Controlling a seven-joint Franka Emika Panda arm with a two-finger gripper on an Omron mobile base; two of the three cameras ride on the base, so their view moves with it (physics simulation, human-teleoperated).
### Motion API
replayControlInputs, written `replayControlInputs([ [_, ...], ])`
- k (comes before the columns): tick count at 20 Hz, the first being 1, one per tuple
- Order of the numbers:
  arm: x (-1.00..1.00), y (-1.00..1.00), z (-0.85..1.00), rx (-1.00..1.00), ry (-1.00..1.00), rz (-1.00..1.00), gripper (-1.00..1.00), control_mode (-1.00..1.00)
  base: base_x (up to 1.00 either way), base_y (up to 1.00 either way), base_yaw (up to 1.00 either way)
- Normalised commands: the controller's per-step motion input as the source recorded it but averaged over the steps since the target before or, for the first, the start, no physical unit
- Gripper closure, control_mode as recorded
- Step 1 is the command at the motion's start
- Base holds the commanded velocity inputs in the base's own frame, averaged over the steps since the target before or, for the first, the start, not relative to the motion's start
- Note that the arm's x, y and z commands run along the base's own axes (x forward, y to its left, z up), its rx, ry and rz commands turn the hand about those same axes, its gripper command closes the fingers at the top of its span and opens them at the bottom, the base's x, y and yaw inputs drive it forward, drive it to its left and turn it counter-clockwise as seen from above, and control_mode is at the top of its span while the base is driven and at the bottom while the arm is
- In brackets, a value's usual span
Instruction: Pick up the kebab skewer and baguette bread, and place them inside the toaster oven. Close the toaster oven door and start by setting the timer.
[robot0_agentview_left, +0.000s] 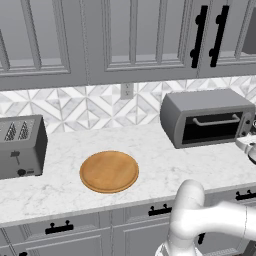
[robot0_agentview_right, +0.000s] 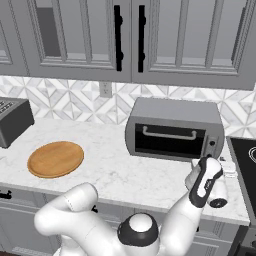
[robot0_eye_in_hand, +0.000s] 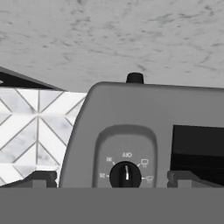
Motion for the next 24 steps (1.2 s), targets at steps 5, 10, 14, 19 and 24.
replayControlInputs([
  [5,0.0,0.08,0.0,0.0,0.0,-0.05,-1.0,-1.0,0.0,0.0,0.0],
  [10,0.0,0.05,0.0,0.0,0.0,-0.02,-1.0,-1.0,0.0,0.0,0.0],
  [14,0.05,0.02,0.0,0.0,0.0,-0.02,-1.0,-1.0,0.0,0.0,0.0],
  [19,0.1,0.0,0.0,0.0,0.0,-0.02,1.0,-1.0,0.0,0.0,0.0],
  [24,0.04,0.0,0.0,0.0,0.0,-0.04,1.0,-1.0,0.0,0.0,0.0],
])
